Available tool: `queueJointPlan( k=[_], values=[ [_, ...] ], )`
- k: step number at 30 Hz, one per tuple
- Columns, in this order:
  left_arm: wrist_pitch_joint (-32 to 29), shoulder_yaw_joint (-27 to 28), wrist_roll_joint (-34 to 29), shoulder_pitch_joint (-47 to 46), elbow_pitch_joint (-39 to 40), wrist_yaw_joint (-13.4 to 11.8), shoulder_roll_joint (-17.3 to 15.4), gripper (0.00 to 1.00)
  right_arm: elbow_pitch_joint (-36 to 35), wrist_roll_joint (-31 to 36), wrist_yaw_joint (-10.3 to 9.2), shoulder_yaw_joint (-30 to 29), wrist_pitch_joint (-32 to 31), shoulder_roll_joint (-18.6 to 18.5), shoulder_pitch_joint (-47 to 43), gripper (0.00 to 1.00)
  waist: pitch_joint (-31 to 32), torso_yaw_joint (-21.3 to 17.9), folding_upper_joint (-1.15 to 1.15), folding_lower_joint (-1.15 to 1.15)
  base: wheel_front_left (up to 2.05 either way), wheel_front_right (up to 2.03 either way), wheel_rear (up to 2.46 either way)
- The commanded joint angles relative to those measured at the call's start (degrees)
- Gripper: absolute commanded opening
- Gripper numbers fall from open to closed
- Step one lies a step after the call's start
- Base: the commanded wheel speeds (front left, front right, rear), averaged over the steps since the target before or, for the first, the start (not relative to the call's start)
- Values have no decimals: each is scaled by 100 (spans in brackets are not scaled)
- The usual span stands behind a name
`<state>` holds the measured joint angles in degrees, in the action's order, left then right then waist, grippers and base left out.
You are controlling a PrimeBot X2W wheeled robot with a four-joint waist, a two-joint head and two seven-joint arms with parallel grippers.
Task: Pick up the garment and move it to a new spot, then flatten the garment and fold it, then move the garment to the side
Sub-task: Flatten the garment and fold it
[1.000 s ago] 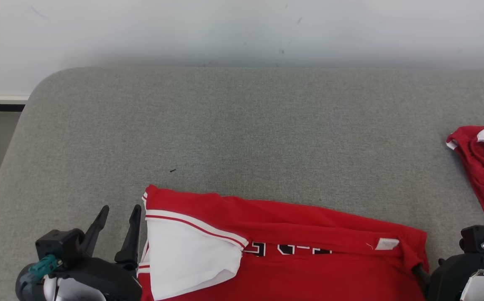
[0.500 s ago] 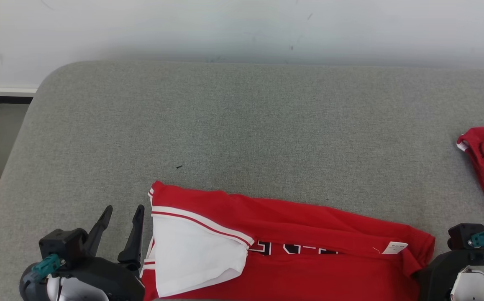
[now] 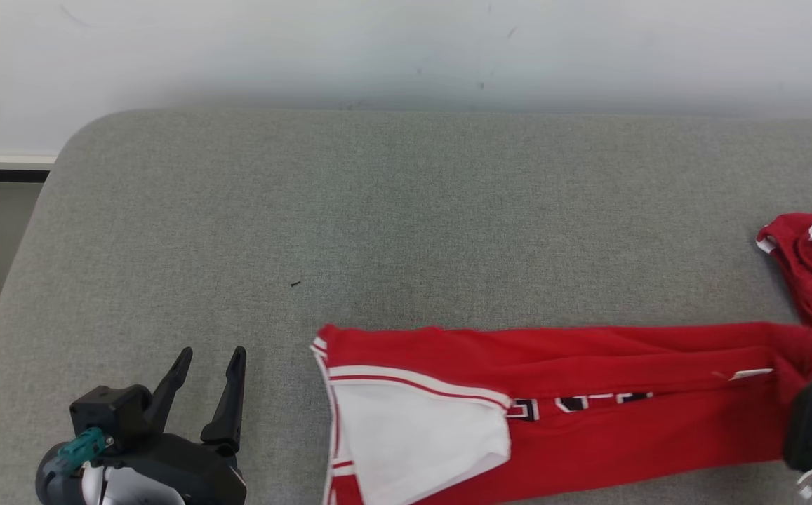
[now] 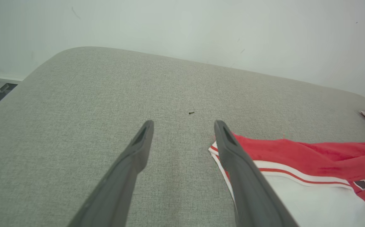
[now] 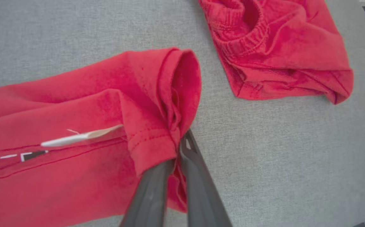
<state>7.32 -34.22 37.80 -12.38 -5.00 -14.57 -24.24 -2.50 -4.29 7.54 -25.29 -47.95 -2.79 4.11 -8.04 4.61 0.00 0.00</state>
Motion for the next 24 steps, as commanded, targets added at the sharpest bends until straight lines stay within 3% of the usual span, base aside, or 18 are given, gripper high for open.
queueJointPlan(
  k=[1,11,16,20,24],
  values=[
    [5,-12,26,-18,17,14,-31,100,-130,246,-9,-227,-197,-25,165,0,1,8,0,0,0,0,0],
    [22,-45,43,7,22,18,-46,100,-761,1052,-9,-1020,-873,-30,397,0,17,88,0,0,0,0,0],
    [50,-36,68,60,3,-4,-65,100,-952,1246,-8,-1324,-1087,-240,425,0,82,97,0,0,0,0,0],
    [54,-31,84,80,16,-21,-87,100,-1029,1194,-8,-1312,-1251,-377,434,0,127,93,0,0,0,0,0],
    [35,-53,94,78,35,-32,-84,100,-1124,939,-8,-942,-1459,-337,286,0,140,100,0,0,0,0,0]
  ],
)
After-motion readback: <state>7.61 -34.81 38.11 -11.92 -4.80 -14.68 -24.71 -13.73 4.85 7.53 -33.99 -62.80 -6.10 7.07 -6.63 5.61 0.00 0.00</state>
